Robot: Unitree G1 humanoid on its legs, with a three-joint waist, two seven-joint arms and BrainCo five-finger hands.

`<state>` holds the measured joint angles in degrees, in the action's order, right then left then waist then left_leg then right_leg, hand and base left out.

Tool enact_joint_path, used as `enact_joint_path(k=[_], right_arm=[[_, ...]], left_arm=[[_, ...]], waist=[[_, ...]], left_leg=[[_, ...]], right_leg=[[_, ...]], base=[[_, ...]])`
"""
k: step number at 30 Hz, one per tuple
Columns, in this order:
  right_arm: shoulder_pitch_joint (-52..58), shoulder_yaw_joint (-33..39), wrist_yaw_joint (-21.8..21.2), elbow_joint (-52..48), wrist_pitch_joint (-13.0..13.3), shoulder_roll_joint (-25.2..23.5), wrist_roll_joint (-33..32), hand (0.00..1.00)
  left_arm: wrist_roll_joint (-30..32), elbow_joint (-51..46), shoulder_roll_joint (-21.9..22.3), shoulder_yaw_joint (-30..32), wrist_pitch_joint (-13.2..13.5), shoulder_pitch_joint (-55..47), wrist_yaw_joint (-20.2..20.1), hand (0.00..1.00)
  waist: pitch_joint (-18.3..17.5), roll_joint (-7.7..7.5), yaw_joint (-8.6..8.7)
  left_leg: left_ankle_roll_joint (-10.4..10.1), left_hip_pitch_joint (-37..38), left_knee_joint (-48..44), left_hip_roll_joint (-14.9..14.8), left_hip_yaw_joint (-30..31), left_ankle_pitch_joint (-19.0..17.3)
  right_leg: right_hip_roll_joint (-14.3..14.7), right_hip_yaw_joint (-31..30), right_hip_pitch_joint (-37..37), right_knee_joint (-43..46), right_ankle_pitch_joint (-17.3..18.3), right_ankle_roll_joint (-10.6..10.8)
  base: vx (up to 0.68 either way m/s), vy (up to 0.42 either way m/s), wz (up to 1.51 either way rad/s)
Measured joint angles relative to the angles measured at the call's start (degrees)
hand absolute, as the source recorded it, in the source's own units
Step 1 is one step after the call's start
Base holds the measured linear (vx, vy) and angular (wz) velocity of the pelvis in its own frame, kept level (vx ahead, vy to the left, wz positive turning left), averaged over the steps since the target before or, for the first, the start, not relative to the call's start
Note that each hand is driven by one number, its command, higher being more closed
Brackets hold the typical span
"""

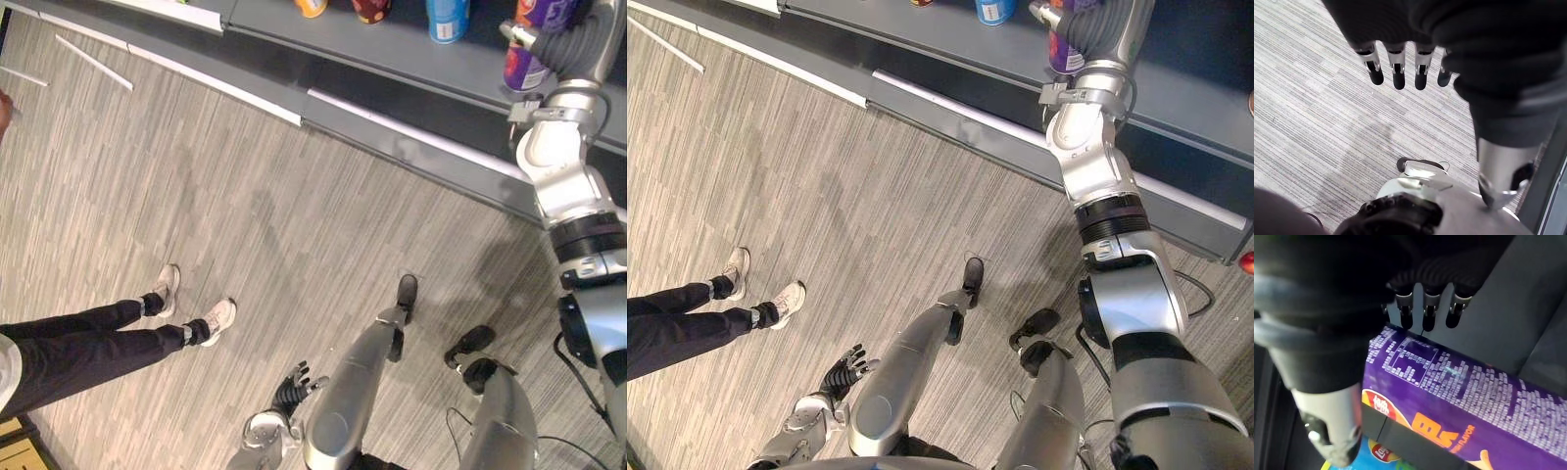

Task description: Put the gum and the chips on the shelf.

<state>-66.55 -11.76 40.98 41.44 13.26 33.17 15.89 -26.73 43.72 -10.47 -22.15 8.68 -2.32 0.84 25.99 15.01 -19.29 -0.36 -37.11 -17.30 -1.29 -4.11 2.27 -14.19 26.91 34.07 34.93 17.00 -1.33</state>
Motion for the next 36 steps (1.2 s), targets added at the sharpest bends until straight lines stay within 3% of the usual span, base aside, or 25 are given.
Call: enact_joint_path(k=[8, 18, 30, 32, 36], right_arm=[[2.08, 0.19, -0.27, 0.30, 1.66, -1.27, -0.03, 0.00], [3.92, 0.03, -2.89, -0.38, 2.15, -7.17, 0.11, 0.00], [7.40, -0.14, -5.89, -9.22, 4.05, -10.00, -0.01, 0.00], [8.21, -0.14, -6.93, -11.47, 4.56, -10.38, -0.13, 0.00], [14.06, -0.02, -9.33, -19.85, 5.82, -13.39, -0.91, 0.00]], left_arm=[[-0.11, 1.40, 0.16, -0.22, 0.72, -0.07, 0.09, 0.00], [-0.01, 2.21, 0.06, -0.50, 0.76, -0.64, 0.12, 0.00], [3.35, 2.02, -0.41, 0.63, 0.74, -2.69, -0.74, 0.00], [5.01, 1.99, -0.36, 1.35, 0.80, -2.72, -1.27, 0.00], [5.56, 1.40, -0.47, 4.13, 1.17, -4.39, -1.35, 0.00]], waist=[[-0.11, 0.15, 0.37], [-0.15, 0.19, 2.94], [0.12, -0.19, 8.22], [0.35, -0.51, 8.53], [1.74, -2.48, 11.37]], left_leg=[[-0.13, 4.06, 1.20, -0.77, -0.09, -0.09], [-0.44, 10.48, 4.14, -1.50, -1.16, -0.31], [-0.47, 20.12, 8.82, -2.29, -3.68, -0.32], [-0.51, 21.71, 9.75, -2.80, -4.75, -0.30], [-0.69, 25.90, 11.92, -3.13, -6.15, -0.19]], right_leg=[[1.50, -0.93, -3.81, -2.69, -0.88, 0.42], [3.06, -2.47, -9.13, -6.43, -2.37, 1.19], [5.22, -4.68, -17.44, -11.58, -4.20, 2.24], [6.00, -5.55, -18.58, -13.00, -4.92, 2.25], [6.87, -6.42, -22.26, -15.61, -5.80, 2.85]], base=[[0.01, -0.030, -0.12], [0.01, 0.004, -0.13], [0.02, 0.002, -0.14], [0.02, 0.011, -0.25], [0.04, 0.018, -0.17]])
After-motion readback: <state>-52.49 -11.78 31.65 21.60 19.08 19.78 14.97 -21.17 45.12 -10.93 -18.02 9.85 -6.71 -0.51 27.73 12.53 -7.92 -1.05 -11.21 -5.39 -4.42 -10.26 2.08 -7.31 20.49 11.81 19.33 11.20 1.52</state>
